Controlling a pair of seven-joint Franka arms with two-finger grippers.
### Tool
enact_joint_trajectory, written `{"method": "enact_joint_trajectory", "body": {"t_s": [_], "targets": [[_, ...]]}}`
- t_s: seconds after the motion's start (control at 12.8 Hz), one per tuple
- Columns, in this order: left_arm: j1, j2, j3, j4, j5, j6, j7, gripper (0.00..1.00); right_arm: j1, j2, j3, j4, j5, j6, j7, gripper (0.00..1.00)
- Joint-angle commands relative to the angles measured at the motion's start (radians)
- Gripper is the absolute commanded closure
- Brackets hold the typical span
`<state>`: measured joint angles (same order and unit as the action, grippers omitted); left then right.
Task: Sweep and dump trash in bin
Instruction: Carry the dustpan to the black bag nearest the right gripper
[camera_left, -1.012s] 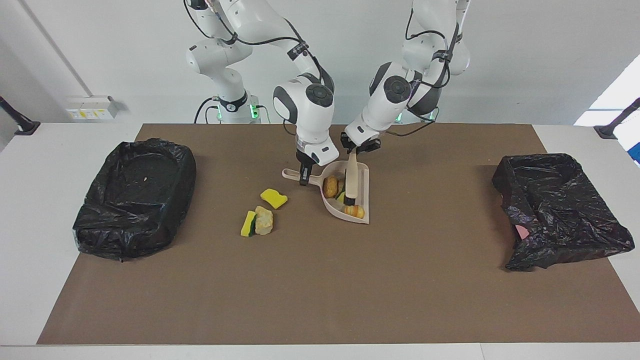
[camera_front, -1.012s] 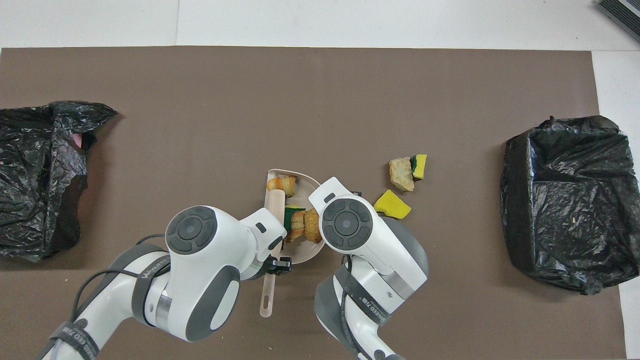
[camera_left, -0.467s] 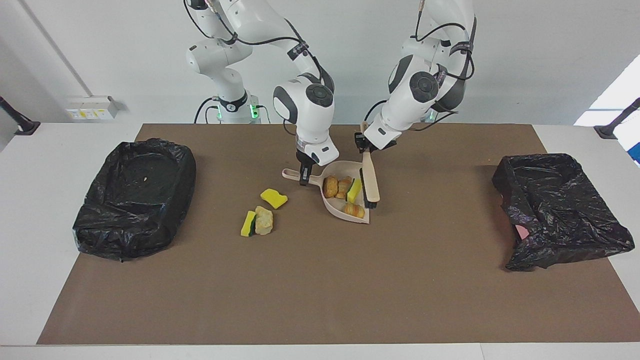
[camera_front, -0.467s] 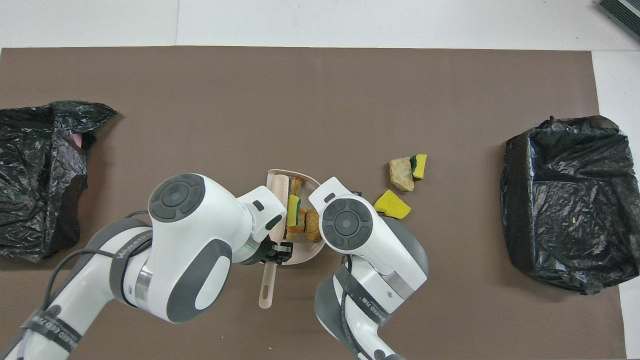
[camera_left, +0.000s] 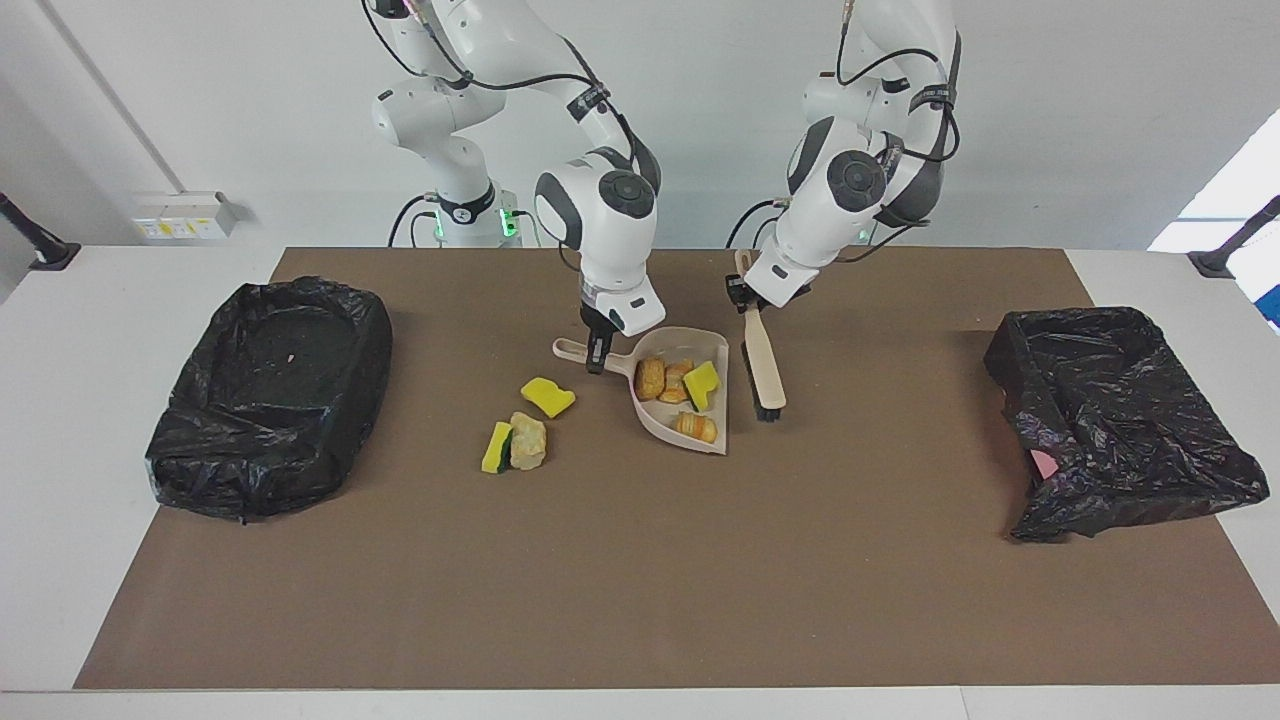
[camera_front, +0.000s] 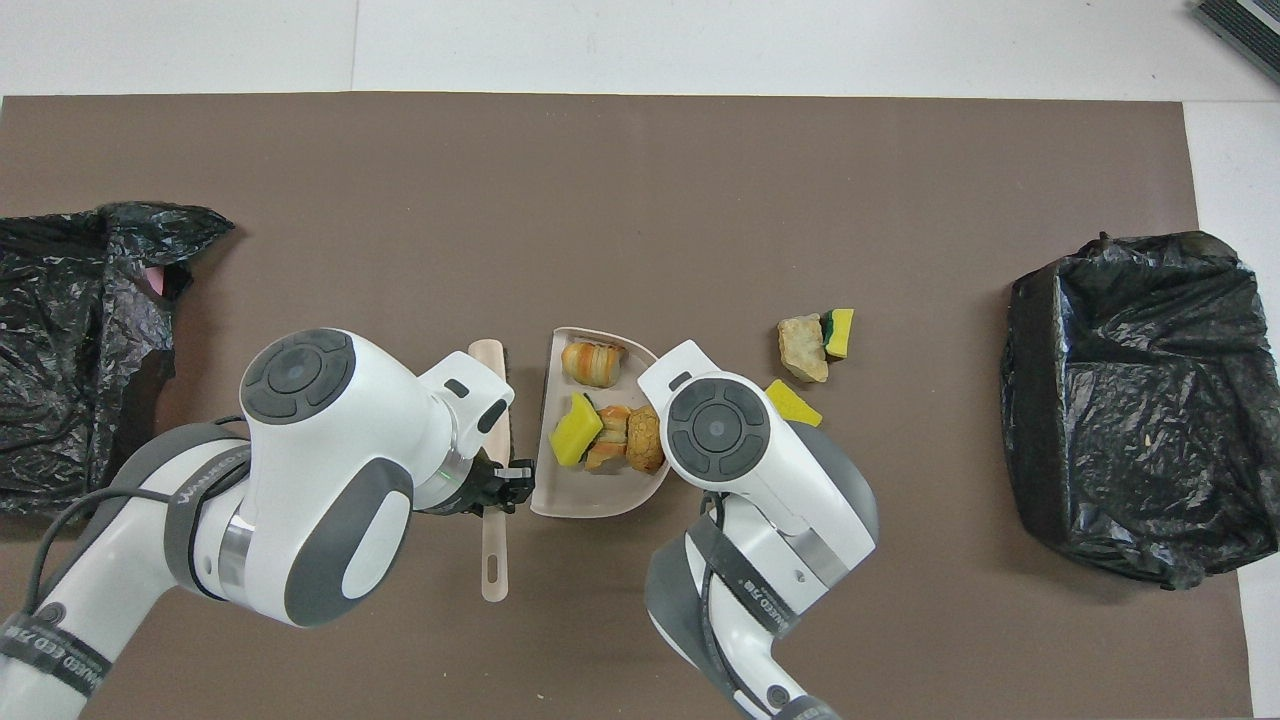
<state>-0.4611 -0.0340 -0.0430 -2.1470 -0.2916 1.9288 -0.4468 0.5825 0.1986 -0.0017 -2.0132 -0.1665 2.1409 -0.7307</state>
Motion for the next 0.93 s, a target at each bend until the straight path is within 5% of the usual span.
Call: {"method": "enact_joint_trajectory", "body": {"t_s": [0.0, 0.23, 0.47, 0.86], "targets": [[0.009, -0.066, -0.006, -0.079, 0.017, 0.033, -0.024, 1.0, -0.038, -0.071, 0.008, 0.002, -0.021, -0.065, 0.001, 1.0], [-0.001, -0.141, -0.011, -0.213, 0.017, 0.151, -0.03, 1.0, -0.094, -0.163, 0.008, 0.002, -0.013, -0.14, -0.01, 1.0], [-0.062, -0.15, -0.014, -0.244, 0.017, 0.192, -0.073, 1.0, -0.165, -0.228, 0.006, 0.024, -0.01, -0.176, -0.036, 1.0], [-0.286, -0.113, -0.015, -0.307, 0.009, 0.334, -0.266, 1.0, -0.421, -0.309, -0.006, 0.094, 0.036, -0.299, -0.266, 1.0]]}}
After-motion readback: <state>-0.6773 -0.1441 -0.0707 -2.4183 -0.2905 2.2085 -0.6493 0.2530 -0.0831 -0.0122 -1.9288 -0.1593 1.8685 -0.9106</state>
